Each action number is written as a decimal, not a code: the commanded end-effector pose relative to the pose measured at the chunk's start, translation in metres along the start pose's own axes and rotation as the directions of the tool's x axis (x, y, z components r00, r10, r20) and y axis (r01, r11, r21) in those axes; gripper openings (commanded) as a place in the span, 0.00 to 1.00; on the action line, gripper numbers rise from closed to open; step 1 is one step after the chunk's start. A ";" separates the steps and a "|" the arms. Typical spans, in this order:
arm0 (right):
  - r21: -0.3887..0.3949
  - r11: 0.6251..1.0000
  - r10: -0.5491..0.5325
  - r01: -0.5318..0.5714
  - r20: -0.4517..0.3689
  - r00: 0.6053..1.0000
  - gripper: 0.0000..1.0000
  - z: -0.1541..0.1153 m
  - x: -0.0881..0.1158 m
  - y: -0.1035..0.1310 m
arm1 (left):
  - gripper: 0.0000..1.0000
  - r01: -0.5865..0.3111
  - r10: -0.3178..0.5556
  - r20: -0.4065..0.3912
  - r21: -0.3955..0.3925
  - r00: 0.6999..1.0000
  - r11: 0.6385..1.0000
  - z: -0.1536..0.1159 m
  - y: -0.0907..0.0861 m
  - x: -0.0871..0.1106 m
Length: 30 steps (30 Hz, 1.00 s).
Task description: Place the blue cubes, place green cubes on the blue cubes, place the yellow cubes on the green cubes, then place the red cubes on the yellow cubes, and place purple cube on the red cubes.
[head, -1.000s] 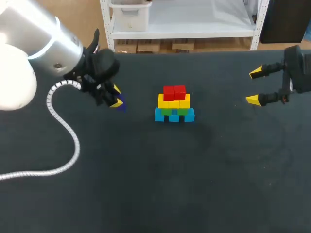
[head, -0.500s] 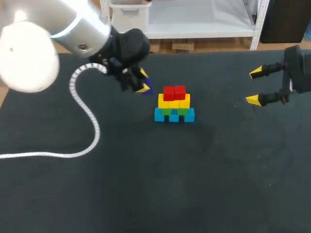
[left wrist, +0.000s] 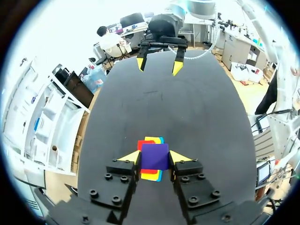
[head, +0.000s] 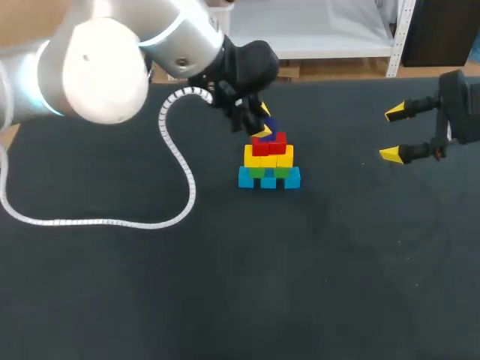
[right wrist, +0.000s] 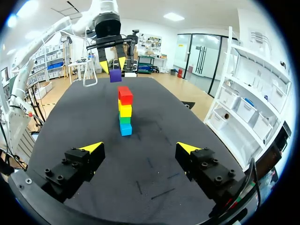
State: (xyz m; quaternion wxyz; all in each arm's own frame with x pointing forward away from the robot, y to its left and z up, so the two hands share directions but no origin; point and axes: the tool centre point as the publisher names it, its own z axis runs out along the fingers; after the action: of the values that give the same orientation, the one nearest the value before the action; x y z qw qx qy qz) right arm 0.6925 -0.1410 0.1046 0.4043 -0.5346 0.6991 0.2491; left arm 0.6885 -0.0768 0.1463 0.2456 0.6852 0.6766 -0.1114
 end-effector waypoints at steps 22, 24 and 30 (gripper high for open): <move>0.000 1.000 -0.001 0.001 0.002 1.000 1.00 0.001 0.000 0.000 | 0.00 -0.002 0.004 -0.030 0.036 1.000 0.999 0.022 0.017 0.007; 0.000 1.000 -0.001 0.001 0.002 1.000 1.00 0.001 0.000 0.000 | 0.00 -0.003 0.004 -0.030 0.038 1.000 0.999 0.024 0.017 0.006; 0.000 1.000 -0.001 0.001 0.002 1.000 1.00 0.001 0.000 0.000 | 0.00 0.000 0.001 -0.030 0.043 1.000 0.999 0.025 0.017 0.007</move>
State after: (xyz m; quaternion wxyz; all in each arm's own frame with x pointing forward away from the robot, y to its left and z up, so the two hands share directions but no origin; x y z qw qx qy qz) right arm 0.6924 -0.1410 0.1046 0.4043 -0.5346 0.6991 0.2491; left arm 0.7072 -0.0816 0.1247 0.2228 0.6906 0.6785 -0.1145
